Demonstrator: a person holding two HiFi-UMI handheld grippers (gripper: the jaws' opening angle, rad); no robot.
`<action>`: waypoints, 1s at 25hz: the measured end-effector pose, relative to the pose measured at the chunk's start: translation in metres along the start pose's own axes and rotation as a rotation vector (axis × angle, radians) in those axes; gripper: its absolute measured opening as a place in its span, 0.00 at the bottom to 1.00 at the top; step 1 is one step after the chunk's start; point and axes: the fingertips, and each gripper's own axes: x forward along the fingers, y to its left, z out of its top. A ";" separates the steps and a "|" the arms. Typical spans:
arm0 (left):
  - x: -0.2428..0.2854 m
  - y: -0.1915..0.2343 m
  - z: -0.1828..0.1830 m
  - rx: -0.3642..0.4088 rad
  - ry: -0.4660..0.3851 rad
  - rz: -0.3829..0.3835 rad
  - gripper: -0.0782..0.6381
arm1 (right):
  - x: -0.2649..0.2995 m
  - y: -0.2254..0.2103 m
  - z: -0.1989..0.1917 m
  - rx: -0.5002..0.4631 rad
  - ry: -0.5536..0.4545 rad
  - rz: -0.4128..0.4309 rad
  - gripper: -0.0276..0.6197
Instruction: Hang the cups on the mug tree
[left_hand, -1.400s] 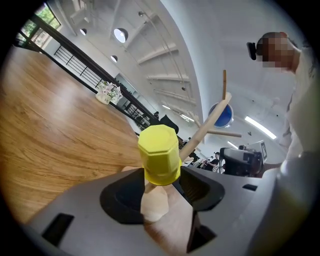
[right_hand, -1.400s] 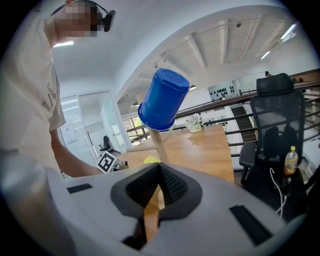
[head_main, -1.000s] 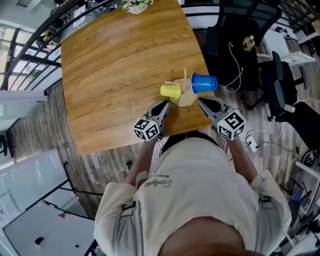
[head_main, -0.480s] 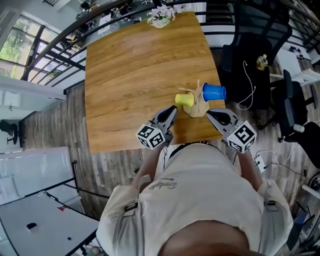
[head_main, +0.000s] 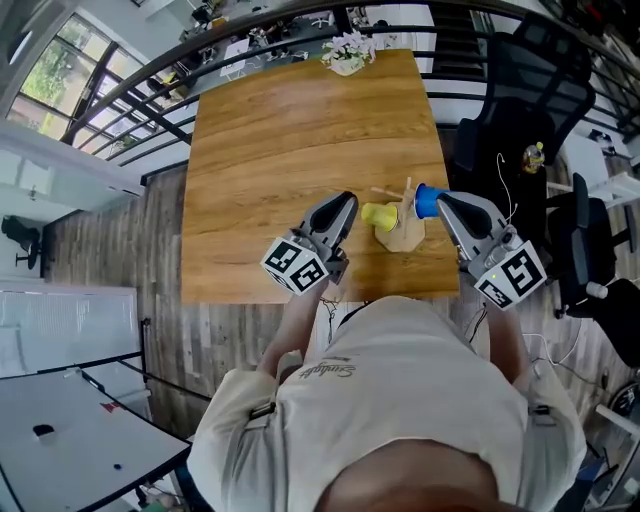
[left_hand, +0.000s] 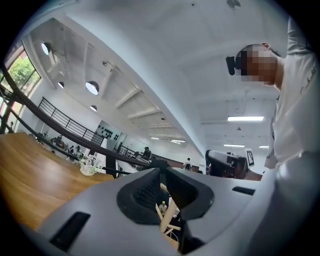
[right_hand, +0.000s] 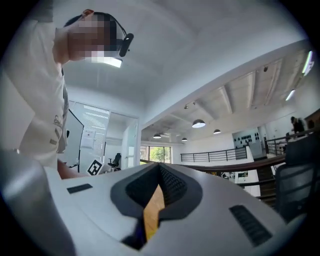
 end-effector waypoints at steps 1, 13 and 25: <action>0.002 0.001 0.005 0.017 -0.003 0.009 0.17 | 0.002 -0.006 0.003 -0.002 -0.003 -0.011 0.04; 0.020 -0.008 0.038 0.193 0.009 0.037 0.17 | 0.005 -0.037 -0.008 -0.066 0.064 -0.089 0.04; 0.018 -0.001 0.032 0.176 0.029 0.055 0.17 | 0.007 -0.050 -0.017 -0.097 0.061 -0.145 0.04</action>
